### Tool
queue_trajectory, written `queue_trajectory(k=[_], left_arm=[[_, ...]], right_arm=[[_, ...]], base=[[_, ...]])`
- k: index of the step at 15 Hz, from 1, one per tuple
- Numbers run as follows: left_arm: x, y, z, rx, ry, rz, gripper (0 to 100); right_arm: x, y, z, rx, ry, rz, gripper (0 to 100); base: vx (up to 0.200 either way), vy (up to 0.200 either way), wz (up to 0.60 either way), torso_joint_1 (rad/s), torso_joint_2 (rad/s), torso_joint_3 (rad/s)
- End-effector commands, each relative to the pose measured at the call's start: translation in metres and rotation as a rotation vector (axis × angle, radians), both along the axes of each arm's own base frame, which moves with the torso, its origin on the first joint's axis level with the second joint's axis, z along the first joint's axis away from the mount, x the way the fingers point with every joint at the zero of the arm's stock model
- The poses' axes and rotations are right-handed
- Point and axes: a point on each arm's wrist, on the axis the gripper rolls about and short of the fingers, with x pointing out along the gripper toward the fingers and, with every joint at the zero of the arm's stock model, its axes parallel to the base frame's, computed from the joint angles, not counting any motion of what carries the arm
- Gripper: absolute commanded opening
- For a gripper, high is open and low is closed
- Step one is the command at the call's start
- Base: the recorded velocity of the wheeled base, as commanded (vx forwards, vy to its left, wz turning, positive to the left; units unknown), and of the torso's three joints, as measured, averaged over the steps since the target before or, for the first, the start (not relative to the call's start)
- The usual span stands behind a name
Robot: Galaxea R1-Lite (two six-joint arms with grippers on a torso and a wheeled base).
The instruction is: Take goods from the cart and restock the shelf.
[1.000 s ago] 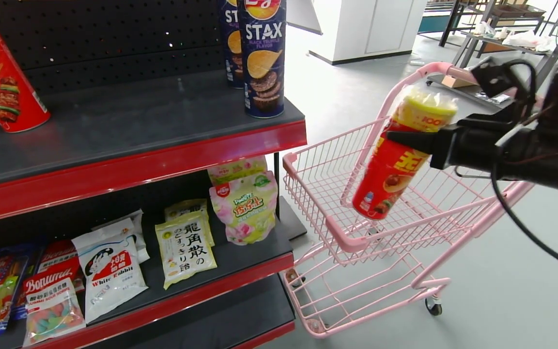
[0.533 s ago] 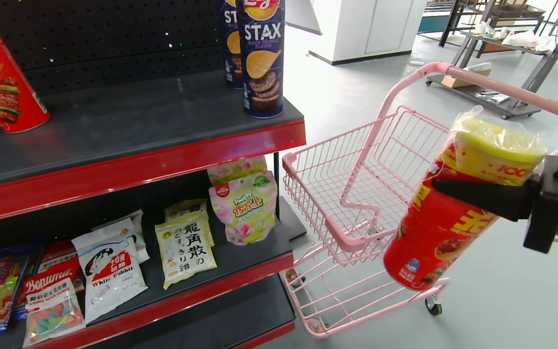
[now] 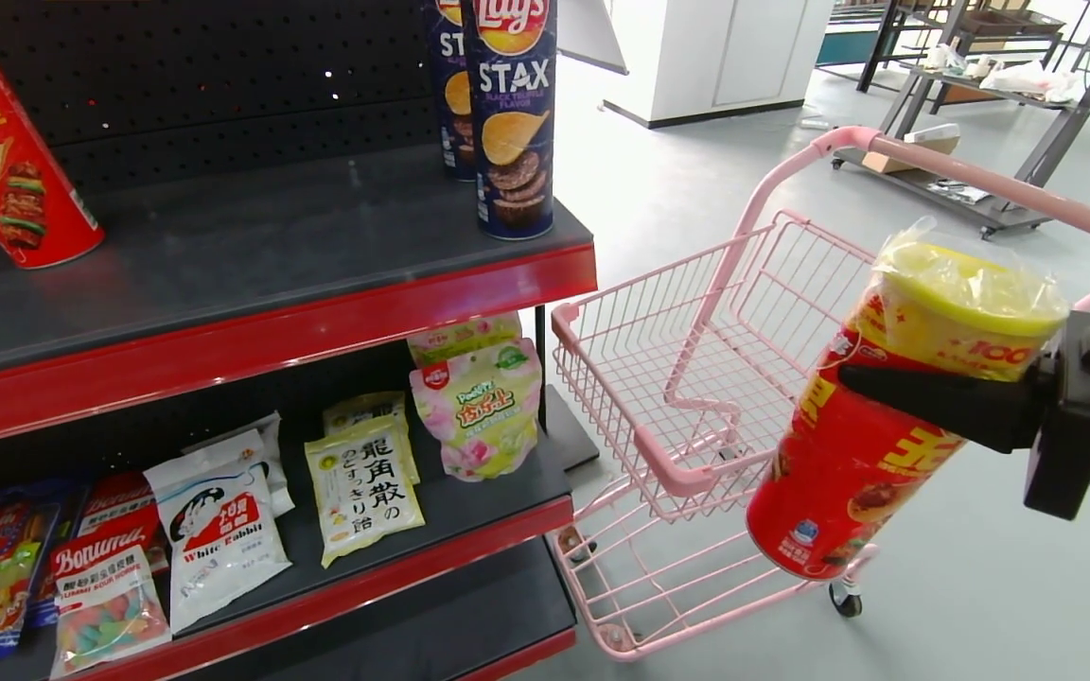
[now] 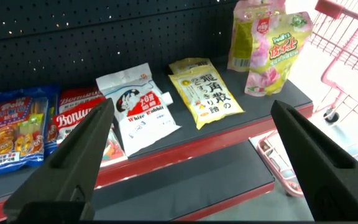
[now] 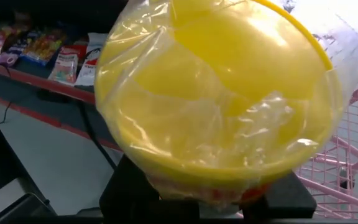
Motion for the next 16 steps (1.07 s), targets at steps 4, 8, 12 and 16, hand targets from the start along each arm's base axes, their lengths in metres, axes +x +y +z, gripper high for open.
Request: queue_trajectory(k=[4, 8, 12, 16], left_arm=[[0.000, 0.000, 0.000, 0.000, 0.000, 0.001, 100], [0.000, 0.000, 0.000, 0.000, 0.000, 0.001, 100], [0.000, 0.000, 0.000, 0.000, 0.000, 0.001, 100], [0.000, 0.000, 0.000, 0.000, 0.000, 0.001, 100]], right_arm=[[0.002, 0.001, 0.001, 0.000, -0.002, 0.003, 0], [0.005, 0.003, 0.009, 0.011, -0.021, 0.004, 0], [0.007, 0.004, 0.014, 0.015, -0.035, 0.003, 0], [0.008, 0.005, 0.015, 0.015, -0.039, 0.005, 0]], base=[[0.000, 0.000, 0.00, 0.117, -0.45, -0.323], [0.000, 0.000, 0.00, 0.167, -0.53, -0.367], [0.000, 0.000, 0.00, 0.199, -0.58, -0.377], [0.000, 0.000, 0.00, 0.207, -0.52, -0.321]])
